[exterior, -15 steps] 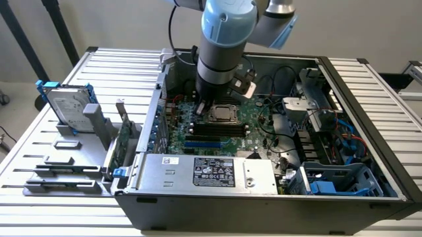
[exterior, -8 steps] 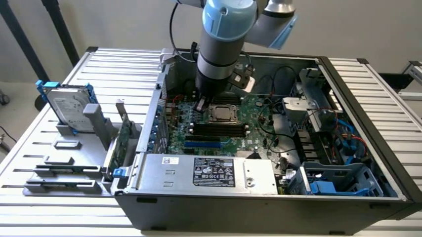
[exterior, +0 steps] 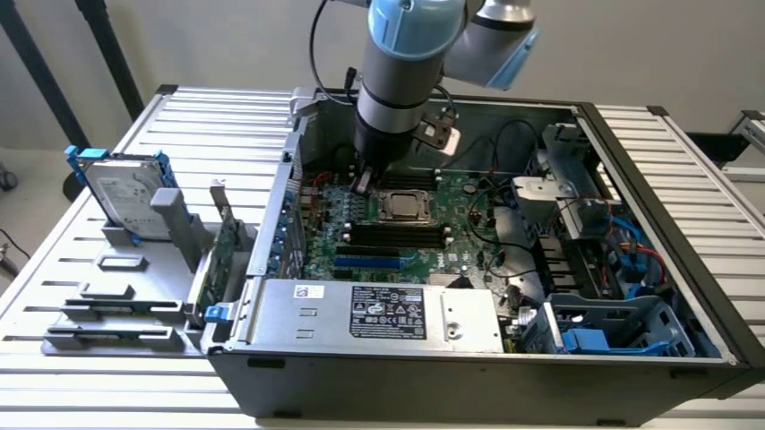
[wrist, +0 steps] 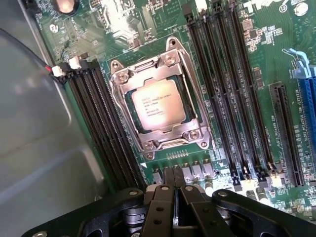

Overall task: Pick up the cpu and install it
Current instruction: 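Install the first cpu locking lever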

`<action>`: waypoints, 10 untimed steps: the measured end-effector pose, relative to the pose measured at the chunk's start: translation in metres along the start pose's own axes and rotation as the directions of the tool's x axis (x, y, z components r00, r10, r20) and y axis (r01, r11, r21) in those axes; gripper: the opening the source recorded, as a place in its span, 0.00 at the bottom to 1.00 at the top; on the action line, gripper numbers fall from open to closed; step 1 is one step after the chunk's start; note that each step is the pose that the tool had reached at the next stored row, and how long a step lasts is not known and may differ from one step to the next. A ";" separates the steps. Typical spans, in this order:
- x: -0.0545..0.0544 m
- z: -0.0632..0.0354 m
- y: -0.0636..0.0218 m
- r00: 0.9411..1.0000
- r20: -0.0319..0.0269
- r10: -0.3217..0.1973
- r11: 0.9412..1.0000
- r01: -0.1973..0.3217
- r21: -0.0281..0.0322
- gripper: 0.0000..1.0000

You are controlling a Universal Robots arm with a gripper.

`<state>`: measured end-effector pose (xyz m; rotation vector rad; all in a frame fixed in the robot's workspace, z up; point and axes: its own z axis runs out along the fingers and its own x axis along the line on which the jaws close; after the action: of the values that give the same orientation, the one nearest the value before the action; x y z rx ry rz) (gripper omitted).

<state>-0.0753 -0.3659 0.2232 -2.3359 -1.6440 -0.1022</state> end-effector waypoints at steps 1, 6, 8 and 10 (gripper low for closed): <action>0.001 -0.0011 -0.0005 1.000 0.006 -0.007 1.000 0.007 0.000 0.11; 0.004 -0.0067 -0.0024 0.999 0.032 -0.041 0.999 0.041 0.000 0.11; 0.005 -0.0082 -0.0029 0.998 0.038 -0.057 0.998 0.057 0.000 0.11; 0.006 -0.0090 -0.0034 0.996 0.043 -0.074 0.997 0.074 -0.001 0.11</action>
<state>-0.0753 -0.3615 0.2338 -2.2942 -1.7525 -0.0694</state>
